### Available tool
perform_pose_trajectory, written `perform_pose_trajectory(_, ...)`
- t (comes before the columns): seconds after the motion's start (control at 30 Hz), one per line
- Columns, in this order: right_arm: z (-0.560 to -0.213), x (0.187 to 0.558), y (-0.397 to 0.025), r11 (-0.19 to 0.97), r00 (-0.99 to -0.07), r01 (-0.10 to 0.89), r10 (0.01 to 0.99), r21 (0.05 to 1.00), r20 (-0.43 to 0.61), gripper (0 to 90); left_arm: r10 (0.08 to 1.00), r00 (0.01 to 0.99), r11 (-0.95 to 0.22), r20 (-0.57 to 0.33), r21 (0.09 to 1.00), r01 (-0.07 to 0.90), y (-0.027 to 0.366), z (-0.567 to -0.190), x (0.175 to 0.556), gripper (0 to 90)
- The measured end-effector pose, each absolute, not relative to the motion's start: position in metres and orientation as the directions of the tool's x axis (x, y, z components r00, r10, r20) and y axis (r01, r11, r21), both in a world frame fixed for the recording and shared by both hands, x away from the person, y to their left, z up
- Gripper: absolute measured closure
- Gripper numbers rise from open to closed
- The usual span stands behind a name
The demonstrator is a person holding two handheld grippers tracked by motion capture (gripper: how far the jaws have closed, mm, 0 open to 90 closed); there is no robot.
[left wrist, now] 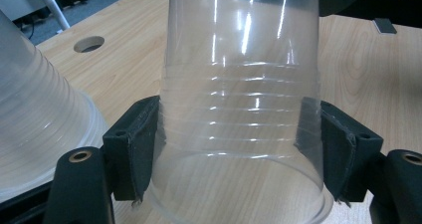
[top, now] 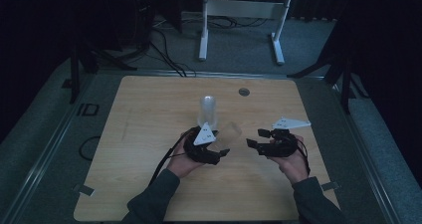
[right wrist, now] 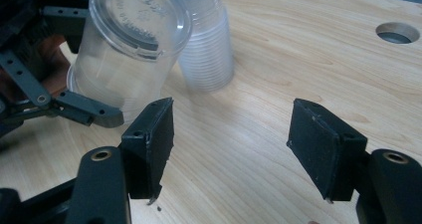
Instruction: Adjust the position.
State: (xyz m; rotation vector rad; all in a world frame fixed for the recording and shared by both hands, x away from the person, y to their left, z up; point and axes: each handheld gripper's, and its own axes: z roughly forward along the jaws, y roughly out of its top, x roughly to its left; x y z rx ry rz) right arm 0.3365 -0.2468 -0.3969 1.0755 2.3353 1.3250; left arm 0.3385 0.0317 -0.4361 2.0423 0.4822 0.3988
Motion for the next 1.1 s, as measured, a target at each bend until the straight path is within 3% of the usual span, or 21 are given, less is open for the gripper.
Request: perform_pose_trajectory(1.1, -0.387, 0.339, -0.236, 0.509, -0.782, 0.426, 0.623, 0.748, 0.021, 32.9, 0.413, 0.906, -0.535, 0.092, 0.829, 0.160, 0.035, -0.436, 0.340, 27.0)
